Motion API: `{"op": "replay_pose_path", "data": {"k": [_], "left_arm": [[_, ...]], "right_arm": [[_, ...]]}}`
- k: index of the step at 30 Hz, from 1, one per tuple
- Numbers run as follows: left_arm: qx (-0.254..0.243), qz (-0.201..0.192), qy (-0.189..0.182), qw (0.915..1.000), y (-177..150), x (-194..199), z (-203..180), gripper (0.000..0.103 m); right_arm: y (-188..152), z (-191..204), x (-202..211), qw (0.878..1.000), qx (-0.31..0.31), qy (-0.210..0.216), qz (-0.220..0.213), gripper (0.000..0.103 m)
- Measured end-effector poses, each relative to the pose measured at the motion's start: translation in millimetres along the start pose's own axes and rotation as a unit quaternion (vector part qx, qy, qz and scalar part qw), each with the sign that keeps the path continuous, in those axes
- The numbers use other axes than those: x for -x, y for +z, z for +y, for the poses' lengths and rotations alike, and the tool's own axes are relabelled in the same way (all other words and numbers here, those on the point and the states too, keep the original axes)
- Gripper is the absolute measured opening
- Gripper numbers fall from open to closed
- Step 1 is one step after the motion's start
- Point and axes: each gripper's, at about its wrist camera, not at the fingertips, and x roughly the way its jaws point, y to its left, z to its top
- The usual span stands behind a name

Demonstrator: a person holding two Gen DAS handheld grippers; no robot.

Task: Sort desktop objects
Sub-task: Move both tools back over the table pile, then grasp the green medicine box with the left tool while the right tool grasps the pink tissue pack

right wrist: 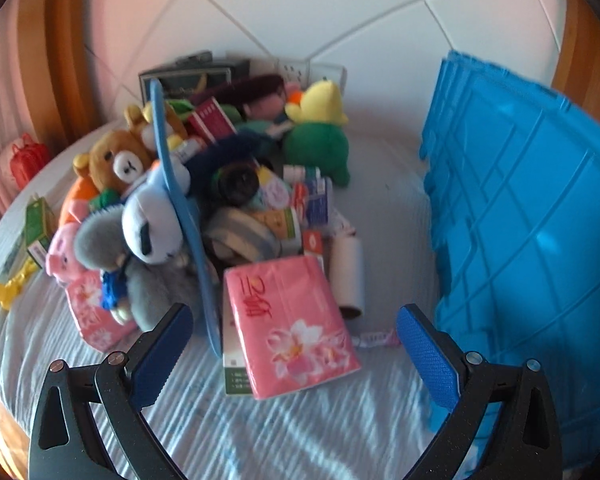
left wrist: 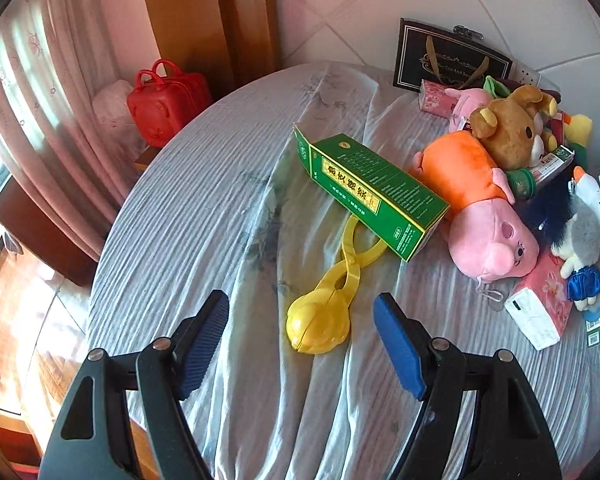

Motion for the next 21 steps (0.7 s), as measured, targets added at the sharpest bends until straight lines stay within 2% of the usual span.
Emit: {"op": "replay_pose_path", "data": {"k": [5,10,13,16,19,21], "left_arm": [[0.022,0.009,-0.034,0.9991,38,-20,-14,0.074],[0.065,0.038,-0.052,0.9958,86,-55,-39,0.074],[0.082,0.076,-0.037,0.9931,104,-86,-52,0.074],[0.076,0.105,-0.009,0.9915,111,-113,-64,0.074],[0.054,0.129,0.034,0.9897,111,-136,-72,0.074],[0.057,0.148,0.035,0.9868,105,-148,-71,0.074]], "right_arm": [[-6,-6,-15,0.999,-0.025,-0.016,0.026,0.103],[-7,-14,-27,0.998,-0.042,-0.031,0.045,0.103],[-9,-19,-36,0.996,-0.048,-0.036,0.06,0.103],[-10,-22,-45,0.996,-0.048,-0.035,0.07,0.103],[-10,-25,-56,0.995,-0.051,-0.034,0.083,0.103],[-9,-26,-64,0.994,-0.053,-0.034,0.093,0.103]]}}
